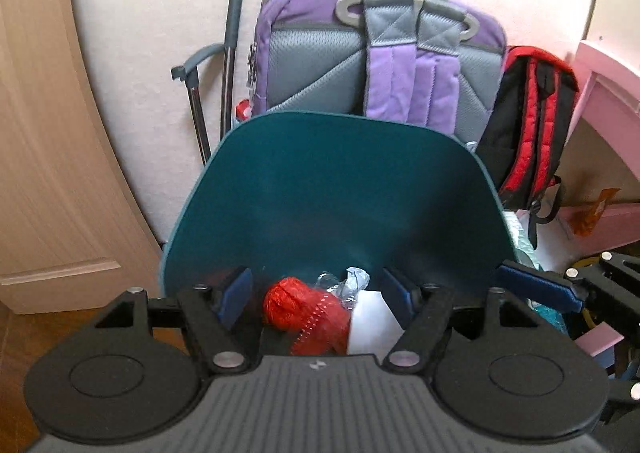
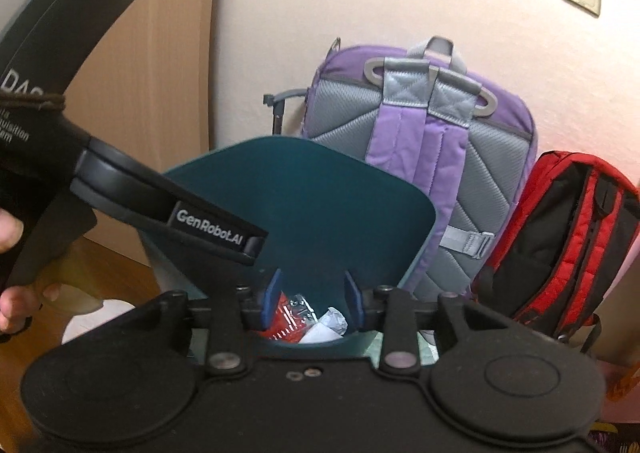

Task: Collect trash
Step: 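Open both tools to drop the tray and tissue into the wastebasket, then move both tools back down toward the trash pile near the milk bottle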

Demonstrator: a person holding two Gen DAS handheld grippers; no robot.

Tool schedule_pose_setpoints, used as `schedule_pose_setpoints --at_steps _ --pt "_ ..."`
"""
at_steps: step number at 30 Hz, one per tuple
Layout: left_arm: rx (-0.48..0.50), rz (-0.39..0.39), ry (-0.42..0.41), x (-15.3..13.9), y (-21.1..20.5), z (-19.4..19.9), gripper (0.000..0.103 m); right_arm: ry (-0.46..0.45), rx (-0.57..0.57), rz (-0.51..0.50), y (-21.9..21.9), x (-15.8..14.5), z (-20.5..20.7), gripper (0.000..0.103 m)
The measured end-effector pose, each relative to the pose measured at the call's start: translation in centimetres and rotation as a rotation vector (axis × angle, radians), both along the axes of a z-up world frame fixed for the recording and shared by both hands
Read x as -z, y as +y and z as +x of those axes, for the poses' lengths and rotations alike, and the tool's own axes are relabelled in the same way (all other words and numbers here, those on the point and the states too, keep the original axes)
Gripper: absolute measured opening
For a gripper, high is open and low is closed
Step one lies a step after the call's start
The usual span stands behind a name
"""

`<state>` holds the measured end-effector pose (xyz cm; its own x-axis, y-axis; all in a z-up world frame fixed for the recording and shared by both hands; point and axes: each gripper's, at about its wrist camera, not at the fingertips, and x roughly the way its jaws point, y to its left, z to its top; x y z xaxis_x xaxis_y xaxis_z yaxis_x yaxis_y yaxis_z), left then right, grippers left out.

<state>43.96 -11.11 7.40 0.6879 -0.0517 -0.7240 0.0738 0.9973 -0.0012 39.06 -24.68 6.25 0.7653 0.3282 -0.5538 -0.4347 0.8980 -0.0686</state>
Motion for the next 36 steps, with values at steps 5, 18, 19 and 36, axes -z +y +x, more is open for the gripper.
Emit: schedule_pose_setpoints --at_steps 5,18,19,36 --pt "0.007 0.002 -0.035 -2.1 -0.1 -3.1 0.071 -0.022 -0.008 0.017 -0.4 -2.0 -2.9 0.035" --pt "0.034 0.005 -0.128 -7.0 0.0 -13.0 0.071 -0.044 -0.039 0.071 -0.5 -5.4 -10.8 0.036" --pt "0.036 0.007 -0.134 -7.1 0.2 -13.8 0.071 -0.041 -0.045 0.078 -0.4 -5.5 -11.4 0.036" --pt "0.036 -0.03 -0.106 -4.0 5.2 -24.2 0.084 0.087 -0.123 0.198 0.8 -2.1 -18.3 0.051"
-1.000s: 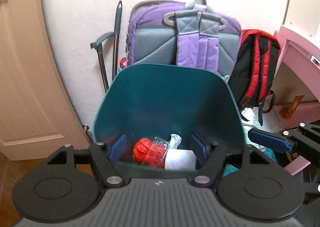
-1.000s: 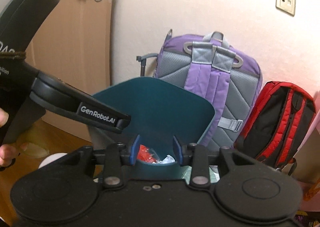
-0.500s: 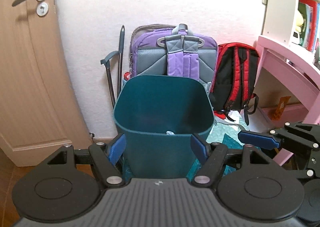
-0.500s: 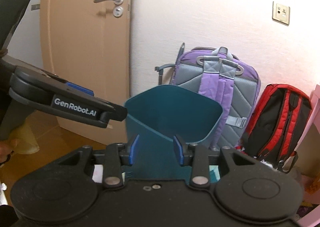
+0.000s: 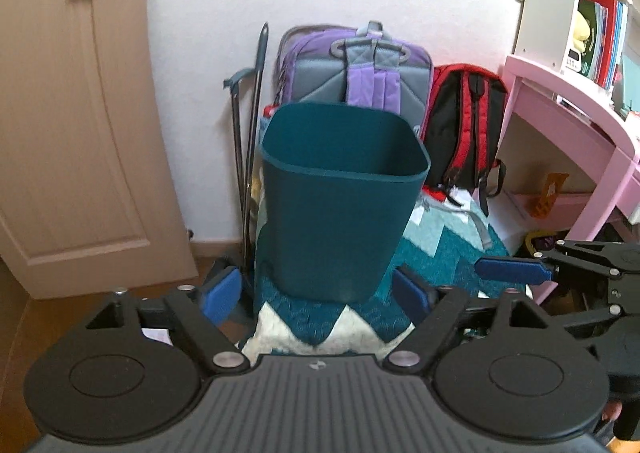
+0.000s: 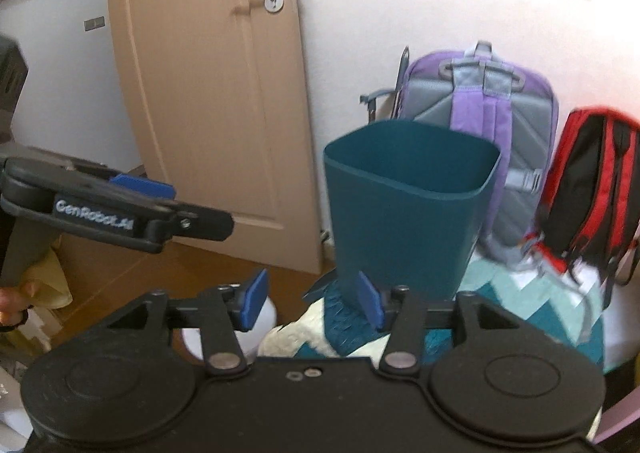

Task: Collect trash
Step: 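Move both tools back down toward the trash pile near the milk bottle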

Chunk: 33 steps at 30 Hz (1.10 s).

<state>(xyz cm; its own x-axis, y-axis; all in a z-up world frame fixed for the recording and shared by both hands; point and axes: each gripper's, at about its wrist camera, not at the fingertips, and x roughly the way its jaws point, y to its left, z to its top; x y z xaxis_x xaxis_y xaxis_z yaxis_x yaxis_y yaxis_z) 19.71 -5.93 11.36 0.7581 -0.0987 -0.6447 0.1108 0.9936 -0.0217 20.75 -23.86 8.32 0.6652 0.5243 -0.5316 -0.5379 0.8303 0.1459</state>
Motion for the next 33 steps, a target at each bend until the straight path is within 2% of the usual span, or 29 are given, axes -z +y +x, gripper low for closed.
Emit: schedule_pose_setpoints --at_steps 5,9,11,14,17,21,25,28,33 --pt "0.004 -0.005 0.046 3.3 2.1 -1.5 0.084 0.066 -0.015 0.012 0.9 3.0 -0.5 0.053" --pt "0.013 -0.022 0.087 6.8 4.1 -1.7 0.088 0.117 -0.033 0.0 1.9 6.8 -0.4 0.054" --pt "0.013 -0.031 0.11 8.9 5.2 -1.4 0.096 0.141 -0.037 -0.014 2.6 9.0 0.0 0.054" --pt "0.004 -0.041 0.151 12.3 7.0 -0.4 0.099 0.192 -0.044 -0.035 3.6 12.8 0.8 0.054" --pt "-0.015 -0.04 0.202 15.8 8.6 0.9 0.099 0.284 -0.057 -0.06 4.8 17.3 2.0 0.054" --pt "-0.029 -0.039 0.293 21.7 10.5 3.3 0.099 0.385 -0.052 -0.137 6.2 23.6 3.4 0.054" --pt "0.008 -0.001 0.393 28.0 11.1 5.4 0.099 0.493 -0.026 -0.186 6.6 29.8 4.8 0.054" --pt "0.067 0.062 0.462 32.8 10.7 6.6 0.099 0.555 -0.002 -0.236 7.2 33.9 5.7 0.054" --pt "0.199 0.182 0.566 40.2 9.1 7.6 0.099 0.662 -0.004 -0.253 7.6 40.0 6.9 0.054"
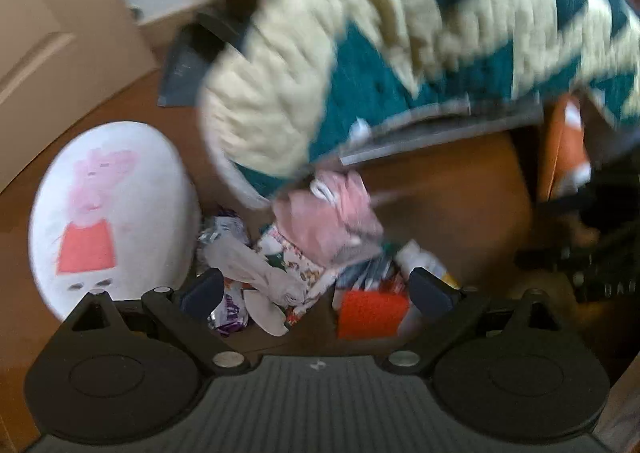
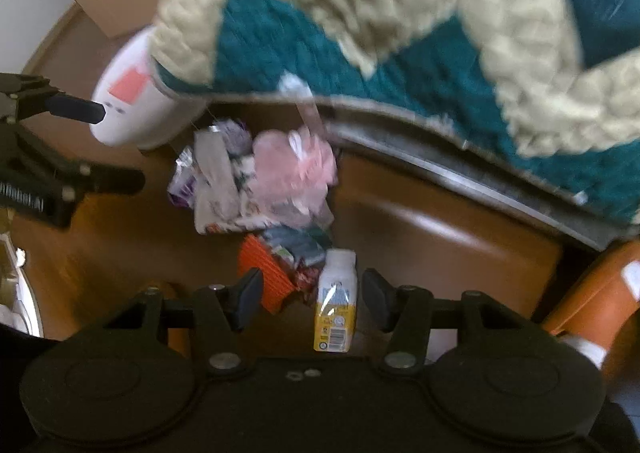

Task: Collect trash
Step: 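Move both tools back down toward the trash pile near the milk bottle, then grasp the orange foam net with the left tool while the right tool grasps the milk bottle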

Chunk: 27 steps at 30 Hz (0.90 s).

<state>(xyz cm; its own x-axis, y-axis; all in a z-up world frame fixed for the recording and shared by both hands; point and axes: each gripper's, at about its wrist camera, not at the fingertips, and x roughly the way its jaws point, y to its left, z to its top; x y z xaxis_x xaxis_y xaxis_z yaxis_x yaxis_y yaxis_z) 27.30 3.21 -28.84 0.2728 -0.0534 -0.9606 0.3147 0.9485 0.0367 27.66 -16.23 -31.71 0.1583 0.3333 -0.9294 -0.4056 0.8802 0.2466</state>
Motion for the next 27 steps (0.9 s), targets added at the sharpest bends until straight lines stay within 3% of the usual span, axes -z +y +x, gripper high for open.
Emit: schedule_pose_setpoints --at_steps 3,11,17,23,27 --pt "0.039 -0.007 0.048 3.7 -0.2 0.5 0.099 0.049 0.013 -0.011 0.3 3.3 0.8 0.054" --pt "0.011 -0.057 0.249 13.5 -0.5 0.7 0.099 0.167 -0.005 -0.033 1.9 11.2 2.1 0.054" --pt "0.058 -0.053 0.326 19.6 -1.8 -1.2 0.099 0.241 -0.031 -0.072 3.0 15.9 2.0 0.054" --pt "0.08 -0.065 0.334 22.8 -2.6 -2.2 0.099 0.284 -0.049 -0.097 3.8 18.9 2.1 0.055" --pt "0.036 -0.093 0.344 24.3 -2.5 -2.1 0.099 0.296 -0.048 -0.116 4.2 20.6 2.4 0.055"
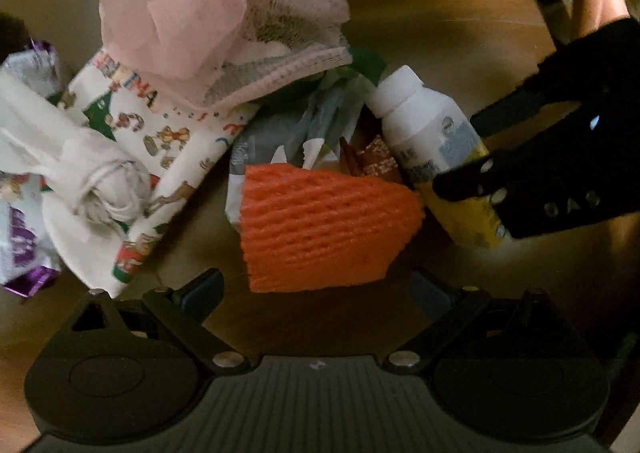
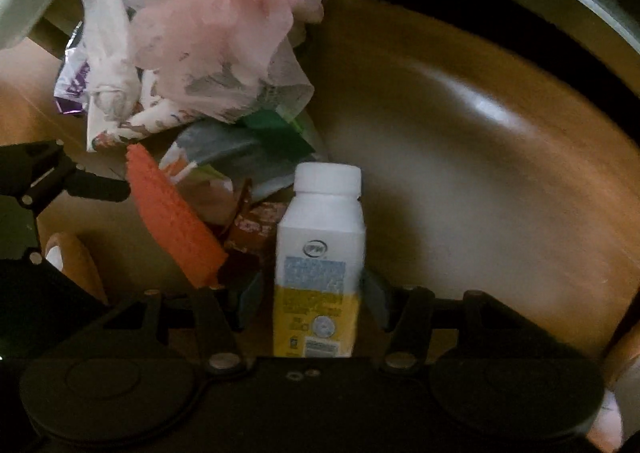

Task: Collect trash
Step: 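Grasp the orange foam net with the left tool while the right tool grasps the milk bottle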

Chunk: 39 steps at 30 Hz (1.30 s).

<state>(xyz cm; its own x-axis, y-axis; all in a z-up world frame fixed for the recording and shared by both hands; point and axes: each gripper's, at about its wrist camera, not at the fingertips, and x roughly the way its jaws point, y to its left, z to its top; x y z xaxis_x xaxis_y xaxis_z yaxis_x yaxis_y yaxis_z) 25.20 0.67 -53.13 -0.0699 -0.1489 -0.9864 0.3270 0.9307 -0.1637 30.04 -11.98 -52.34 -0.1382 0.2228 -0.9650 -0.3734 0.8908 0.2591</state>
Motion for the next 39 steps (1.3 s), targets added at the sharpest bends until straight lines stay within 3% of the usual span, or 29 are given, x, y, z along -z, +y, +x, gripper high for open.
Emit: schedule_pose_setpoints --at_steps 4,6,8,13,17,27,39 --pt "-0.037 -0.005 -0.006 0.9 0.1 0.4 0.098 -0.007 0.0 -0.031 0.1 0.8 -0.1 0.055" --pt "-0.078 -0.007 0.002 1.3 0.4 0.7 0.091 -0.009 0.008 -0.032 0.0 1.0 -0.2 0.053" --pt "-0.111 -0.012 0.026 1.7 0.8 0.8 0.067 -0.01 0.023 -0.037 -0.1 1.1 -0.2 0.051" --pt "-0.153 -0.033 0.07 2.1 1.6 0.5 0.033 -0.014 0.027 -0.048 -0.3 1.0 -0.5 0.051" --pt "-0.159 -0.042 0.086 1.6 2.0 0.6 0.013 -0.039 0.012 -0.062 -0.5 0.1 -1.3 0.05" --pt "-0.068 -0.092 0.114 -3.5 2.9 0.4 0.011 -0.064 0.096 -0.039 -1.3 -6.3 -3.1 0.05" --pt "0.031 -0.096 -0.034 -18.1 -0.4 0.7 0.011 -0.258 0.172 0.095 -3.9 -21.0 -4.0 0.05"
